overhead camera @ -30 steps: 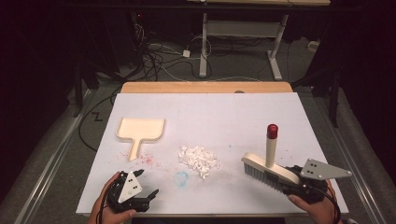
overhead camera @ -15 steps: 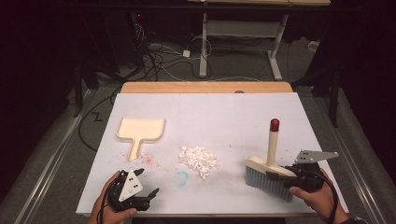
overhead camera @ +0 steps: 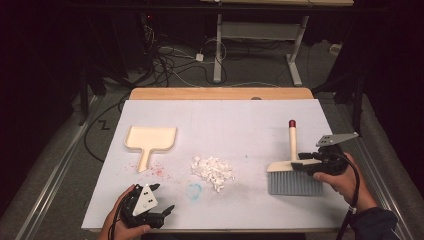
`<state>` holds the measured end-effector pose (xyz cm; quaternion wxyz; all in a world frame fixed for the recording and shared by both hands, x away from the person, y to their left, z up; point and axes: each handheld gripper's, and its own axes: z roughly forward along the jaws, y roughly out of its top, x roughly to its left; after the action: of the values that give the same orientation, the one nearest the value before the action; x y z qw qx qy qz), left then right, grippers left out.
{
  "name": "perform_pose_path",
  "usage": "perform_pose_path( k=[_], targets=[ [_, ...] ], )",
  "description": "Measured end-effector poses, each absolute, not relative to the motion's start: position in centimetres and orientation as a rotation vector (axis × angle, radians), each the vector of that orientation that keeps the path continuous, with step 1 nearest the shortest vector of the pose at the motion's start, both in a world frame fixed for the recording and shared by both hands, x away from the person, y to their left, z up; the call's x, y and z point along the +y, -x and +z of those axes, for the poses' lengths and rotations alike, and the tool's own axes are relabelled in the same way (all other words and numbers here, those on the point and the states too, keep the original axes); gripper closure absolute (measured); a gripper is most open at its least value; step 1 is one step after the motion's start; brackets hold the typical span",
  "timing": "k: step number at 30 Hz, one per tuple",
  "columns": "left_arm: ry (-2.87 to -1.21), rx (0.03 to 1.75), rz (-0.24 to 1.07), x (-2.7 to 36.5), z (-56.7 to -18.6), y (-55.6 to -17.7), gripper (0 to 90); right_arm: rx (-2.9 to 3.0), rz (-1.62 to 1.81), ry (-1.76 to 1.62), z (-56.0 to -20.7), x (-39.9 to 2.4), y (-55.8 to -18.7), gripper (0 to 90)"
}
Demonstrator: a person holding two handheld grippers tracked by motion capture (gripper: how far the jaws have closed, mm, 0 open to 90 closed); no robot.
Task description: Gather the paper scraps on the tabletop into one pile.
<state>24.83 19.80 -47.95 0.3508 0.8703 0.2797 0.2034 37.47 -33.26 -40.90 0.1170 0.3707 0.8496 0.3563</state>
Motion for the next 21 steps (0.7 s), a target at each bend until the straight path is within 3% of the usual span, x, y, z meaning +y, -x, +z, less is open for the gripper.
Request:
perform_pose_path(
  k=[6,13,21],
  targets=[
    [-2.236,0.729,0.543,20.0,-47.7,-24.7,19.7,2.246,0.909,-1.049,-40.0,-32.4,-37.0,42.6],
    [-2.203,0.751,0.583,20.1,-47.4,-24.7,18.3,2.092,1.028,-0.885,-39.3,-30.3,-33.0,30.3],
    [-2.164,0.77,0.669,20.0,-47.1,-24.6,16.5,1.99,1.048,-0.9,-41.7,-29.2,-29.0,22.8]
  ],
)
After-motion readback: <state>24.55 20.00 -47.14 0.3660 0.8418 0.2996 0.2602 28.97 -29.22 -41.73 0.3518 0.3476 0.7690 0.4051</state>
